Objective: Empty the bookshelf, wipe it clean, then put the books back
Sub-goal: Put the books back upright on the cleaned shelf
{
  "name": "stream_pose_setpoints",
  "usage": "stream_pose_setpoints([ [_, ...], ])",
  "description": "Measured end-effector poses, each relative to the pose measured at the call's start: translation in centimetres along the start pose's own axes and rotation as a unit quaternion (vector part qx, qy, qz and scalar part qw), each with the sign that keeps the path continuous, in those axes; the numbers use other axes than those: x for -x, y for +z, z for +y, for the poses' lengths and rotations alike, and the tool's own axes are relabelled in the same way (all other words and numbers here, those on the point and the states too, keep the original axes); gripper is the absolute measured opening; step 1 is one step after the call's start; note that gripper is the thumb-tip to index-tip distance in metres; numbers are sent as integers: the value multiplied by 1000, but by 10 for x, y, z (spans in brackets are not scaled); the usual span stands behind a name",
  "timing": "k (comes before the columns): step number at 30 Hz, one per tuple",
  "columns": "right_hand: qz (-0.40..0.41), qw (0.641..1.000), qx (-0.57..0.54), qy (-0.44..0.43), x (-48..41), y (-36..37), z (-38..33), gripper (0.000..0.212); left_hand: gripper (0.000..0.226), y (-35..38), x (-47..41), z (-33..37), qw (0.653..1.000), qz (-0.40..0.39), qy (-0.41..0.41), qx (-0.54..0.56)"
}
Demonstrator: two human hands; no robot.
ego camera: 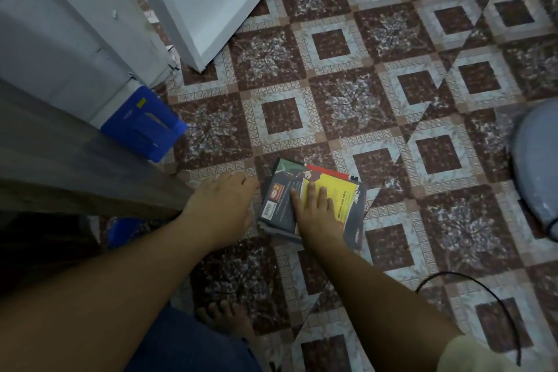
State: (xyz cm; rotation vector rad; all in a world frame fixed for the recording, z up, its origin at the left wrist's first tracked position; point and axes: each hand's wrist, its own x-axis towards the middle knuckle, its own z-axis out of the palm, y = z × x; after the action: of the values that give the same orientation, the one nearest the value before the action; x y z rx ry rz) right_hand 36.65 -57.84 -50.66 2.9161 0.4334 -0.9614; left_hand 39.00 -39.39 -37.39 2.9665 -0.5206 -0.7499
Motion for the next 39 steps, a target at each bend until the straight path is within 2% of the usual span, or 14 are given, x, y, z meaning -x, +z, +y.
stream_pose_setpoints([
  [3,-1,1000,-16,16,6,-12,-4,67,40,-4,1,1,1000,-9,-9,17],
  [5,30,999,-35,26,10,-28,-5,50,41,-8,4,3,999,-18,-12,33],
  [7,60,996,-53,39,16,-54,-6,28,47,-12,8,5,999,-26,-9,46],
  [9,62,995,-56,51,25,-84,-6,19,58,-19,11,8,998,-28,-6,51],
  [12,46,997,-58,22,47,-133,-10,22,74,-40,23,16,998,-20,-22,55],
  [14,27,998,-54,-11,64,-160,-16,23,75,-52,28,21,998,-20,-42,53],
  [19,42,996,-25,-72,129,-221,-35,28,34,-98,69,32,997,17,-75,0],
  [25,66,993,-20,-100,198,-279,-62,25,26,-153,141,29,998,39,-49,20],
  [28,109,986,1,-129,229,-303,-81,18,21,-171,192,12,993,74,-62,72],
  [33,195,967,68,-149,267,-330,-126,26,15,-193,271,-19,983,128,-96,91],
  [39,325,907,112,-244,300,-354,-207,19,22,-196,363,-77,959,193,-188,89],
])
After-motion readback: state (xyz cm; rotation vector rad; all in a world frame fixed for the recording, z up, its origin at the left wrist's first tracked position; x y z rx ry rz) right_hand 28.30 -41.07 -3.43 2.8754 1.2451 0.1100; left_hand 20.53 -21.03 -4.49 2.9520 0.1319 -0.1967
